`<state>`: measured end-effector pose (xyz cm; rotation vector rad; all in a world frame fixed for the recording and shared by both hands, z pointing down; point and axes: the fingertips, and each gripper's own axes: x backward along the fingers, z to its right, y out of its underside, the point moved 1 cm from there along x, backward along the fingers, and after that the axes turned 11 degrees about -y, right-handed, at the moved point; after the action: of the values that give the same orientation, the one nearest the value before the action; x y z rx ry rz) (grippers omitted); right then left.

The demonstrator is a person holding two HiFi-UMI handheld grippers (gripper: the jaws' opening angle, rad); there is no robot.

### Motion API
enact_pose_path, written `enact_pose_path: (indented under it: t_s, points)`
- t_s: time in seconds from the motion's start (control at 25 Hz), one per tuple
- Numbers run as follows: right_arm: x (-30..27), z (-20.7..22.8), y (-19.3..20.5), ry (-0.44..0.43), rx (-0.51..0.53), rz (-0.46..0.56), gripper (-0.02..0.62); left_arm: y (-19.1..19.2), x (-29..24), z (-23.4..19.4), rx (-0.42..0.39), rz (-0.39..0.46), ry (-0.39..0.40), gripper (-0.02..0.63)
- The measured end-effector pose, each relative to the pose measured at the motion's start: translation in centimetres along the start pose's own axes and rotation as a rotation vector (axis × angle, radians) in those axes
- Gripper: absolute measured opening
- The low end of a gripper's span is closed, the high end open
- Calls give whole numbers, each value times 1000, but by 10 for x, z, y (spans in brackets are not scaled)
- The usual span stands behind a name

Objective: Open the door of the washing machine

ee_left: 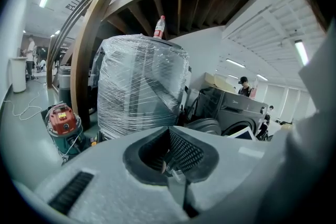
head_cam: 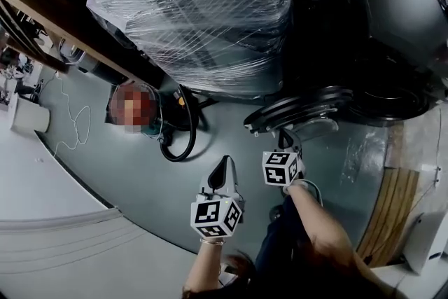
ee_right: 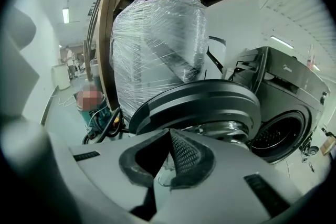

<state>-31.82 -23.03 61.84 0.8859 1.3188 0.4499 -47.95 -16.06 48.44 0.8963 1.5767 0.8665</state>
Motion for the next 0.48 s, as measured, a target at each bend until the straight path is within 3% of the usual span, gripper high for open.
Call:
enact_pose_path:
  t_s: [0.48]
  points:
    - [85,49,-13,73,-36,84,-2,-18,16,65,-59,12,105,14]
